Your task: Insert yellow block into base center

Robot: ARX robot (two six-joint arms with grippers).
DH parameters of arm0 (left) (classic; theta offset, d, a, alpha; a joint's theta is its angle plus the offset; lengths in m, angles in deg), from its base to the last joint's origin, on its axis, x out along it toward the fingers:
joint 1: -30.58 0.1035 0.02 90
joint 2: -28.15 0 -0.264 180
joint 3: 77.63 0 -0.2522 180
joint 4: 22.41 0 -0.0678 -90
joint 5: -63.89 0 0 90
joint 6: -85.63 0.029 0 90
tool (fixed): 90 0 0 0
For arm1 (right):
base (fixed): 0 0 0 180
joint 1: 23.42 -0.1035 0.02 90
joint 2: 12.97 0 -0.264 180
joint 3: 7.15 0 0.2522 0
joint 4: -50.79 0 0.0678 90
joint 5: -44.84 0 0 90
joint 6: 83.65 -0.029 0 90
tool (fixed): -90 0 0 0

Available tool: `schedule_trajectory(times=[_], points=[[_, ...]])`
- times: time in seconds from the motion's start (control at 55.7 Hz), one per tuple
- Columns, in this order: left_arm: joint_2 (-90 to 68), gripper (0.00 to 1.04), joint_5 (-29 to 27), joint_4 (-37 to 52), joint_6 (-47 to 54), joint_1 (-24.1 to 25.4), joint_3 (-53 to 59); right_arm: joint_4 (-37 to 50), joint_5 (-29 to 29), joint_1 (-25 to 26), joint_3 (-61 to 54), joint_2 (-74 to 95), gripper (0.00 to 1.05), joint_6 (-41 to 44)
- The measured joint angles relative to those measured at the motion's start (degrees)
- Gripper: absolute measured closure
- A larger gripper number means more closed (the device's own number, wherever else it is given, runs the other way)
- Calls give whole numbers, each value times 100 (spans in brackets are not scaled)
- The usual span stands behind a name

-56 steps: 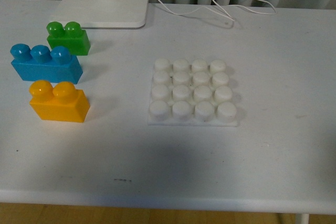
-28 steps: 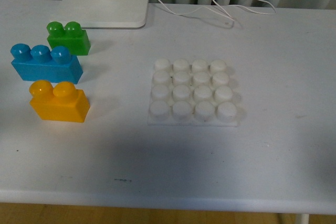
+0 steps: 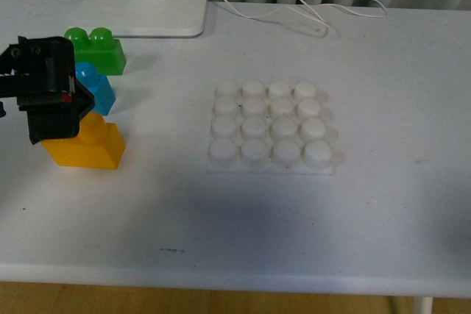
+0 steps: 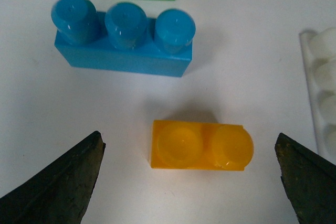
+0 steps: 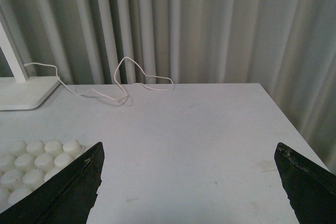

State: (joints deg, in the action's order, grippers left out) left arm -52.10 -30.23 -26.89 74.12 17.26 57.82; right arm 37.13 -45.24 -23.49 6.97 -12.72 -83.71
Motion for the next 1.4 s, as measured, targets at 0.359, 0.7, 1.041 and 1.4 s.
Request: schedule_trajectory(times=[0.359,0.7,1.041,1.4], points=[[-485,6,-197,170,46,-173,9,0,0,0,0,0,9,0],[-940,6,-240,337,103,-214,-74,0,0,0,0,0,9,0],[-1121,6,-227,402,138,-321,-192,0,0,0,0,0,9,0],[-1161,21,-240,428,142,-400,-214,-2,0,0,0,0,9,0]])
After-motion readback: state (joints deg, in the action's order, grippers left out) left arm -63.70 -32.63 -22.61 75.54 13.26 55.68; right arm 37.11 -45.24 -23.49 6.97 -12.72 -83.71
